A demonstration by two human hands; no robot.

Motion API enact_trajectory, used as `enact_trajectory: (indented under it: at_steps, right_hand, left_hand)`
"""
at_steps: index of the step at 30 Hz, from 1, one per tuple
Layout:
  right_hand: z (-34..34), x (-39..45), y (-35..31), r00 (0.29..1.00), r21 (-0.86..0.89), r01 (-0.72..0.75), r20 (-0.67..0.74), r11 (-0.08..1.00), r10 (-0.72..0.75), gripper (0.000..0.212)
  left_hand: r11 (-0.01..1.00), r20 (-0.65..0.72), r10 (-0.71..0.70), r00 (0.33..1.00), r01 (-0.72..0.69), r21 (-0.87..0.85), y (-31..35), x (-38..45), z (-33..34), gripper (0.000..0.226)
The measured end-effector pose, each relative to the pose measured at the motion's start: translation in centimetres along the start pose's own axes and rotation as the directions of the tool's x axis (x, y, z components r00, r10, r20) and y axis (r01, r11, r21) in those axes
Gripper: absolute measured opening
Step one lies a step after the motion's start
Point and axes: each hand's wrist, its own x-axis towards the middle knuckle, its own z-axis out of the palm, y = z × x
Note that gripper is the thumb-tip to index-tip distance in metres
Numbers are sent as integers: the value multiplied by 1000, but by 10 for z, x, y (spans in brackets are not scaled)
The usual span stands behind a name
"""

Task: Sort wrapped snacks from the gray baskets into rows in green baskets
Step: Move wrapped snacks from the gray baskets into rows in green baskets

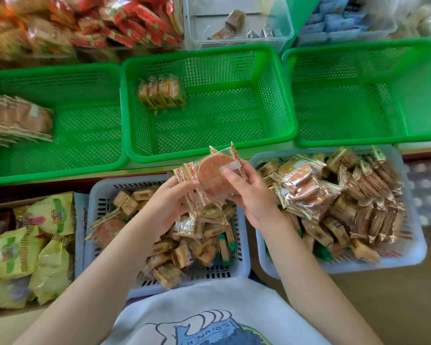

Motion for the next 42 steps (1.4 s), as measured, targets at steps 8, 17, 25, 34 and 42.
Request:
enact_trajectory:
  at_steps: [8, 17, 25, 34, 42]
  right_hand:
    - [90, -13, 2, 989, -341, 143, 22, 929, -144, 50]
    - [223, 3, 5, 965, -497, 253, 185, 830, -184, 65]
    - [319, 29, 1, 985, -496, 144, 152, 856, -78, 63]
    - [376, 53, 17, 974, -564, 124, 224, 816, 7, 41]
    - [387, 107, 7, 992, -716, 35, 108, 697, 60, 43]
  left_hand:
    - [981, 123, 15, 992, 9, -191, 27, -33, -53, 48]
    - [968, -69, 243, 968, -237, 83, 51, -67, -212, 33]
    - [971, 40, 177, 983, -181, 153, 74, -80, -280, 75]
    - [968, -82, 187, 979, -198, -152, 94, -64, -280, 43]
    - [970, -356, 208, 911, -145, 196, 117, -27, -327, 47]
